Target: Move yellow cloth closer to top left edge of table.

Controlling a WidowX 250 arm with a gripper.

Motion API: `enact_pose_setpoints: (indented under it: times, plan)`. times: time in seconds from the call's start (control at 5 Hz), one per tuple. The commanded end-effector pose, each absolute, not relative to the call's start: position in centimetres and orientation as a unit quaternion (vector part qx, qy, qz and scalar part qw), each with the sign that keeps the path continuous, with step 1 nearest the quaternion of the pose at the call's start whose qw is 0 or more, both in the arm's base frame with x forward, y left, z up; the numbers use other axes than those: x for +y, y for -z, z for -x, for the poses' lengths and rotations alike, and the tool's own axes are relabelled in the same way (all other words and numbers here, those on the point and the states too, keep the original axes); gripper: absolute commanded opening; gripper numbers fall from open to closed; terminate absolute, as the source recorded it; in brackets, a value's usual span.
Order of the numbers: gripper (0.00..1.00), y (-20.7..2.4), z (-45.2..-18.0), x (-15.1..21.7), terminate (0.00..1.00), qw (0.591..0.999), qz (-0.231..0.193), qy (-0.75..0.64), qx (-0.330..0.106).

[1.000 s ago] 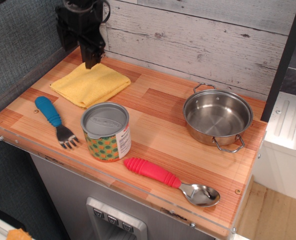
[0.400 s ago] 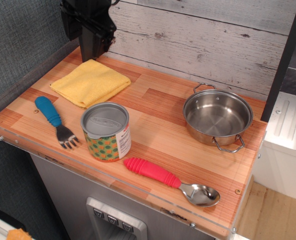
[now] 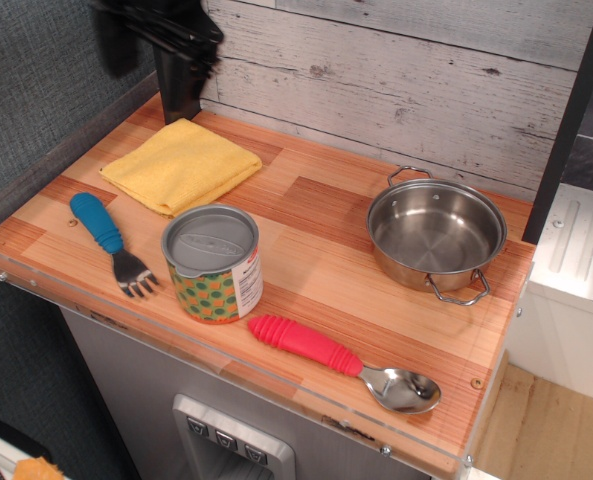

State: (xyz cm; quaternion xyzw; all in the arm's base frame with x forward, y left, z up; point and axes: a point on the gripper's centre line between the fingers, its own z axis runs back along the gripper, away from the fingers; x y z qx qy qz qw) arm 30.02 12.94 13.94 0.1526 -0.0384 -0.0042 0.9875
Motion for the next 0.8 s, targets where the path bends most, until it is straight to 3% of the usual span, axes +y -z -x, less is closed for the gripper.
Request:
enact_pose_setpoints:
  times: [0.0, 0.4, 0.6]
  plan:
    - [1.00, -17.5, -23.9, 14.3, 0.00, 0.975, -0.194, -0.098, -0.037]
    - [1.00, -18.1, -22.3, 14.9, 0.00, 0.970, -0.198, -0.139, -0.025]
    - [1.00, -18.1, -22.3, 14.9, 1.00, 0.970, -0.198, -0.139, -0.025]
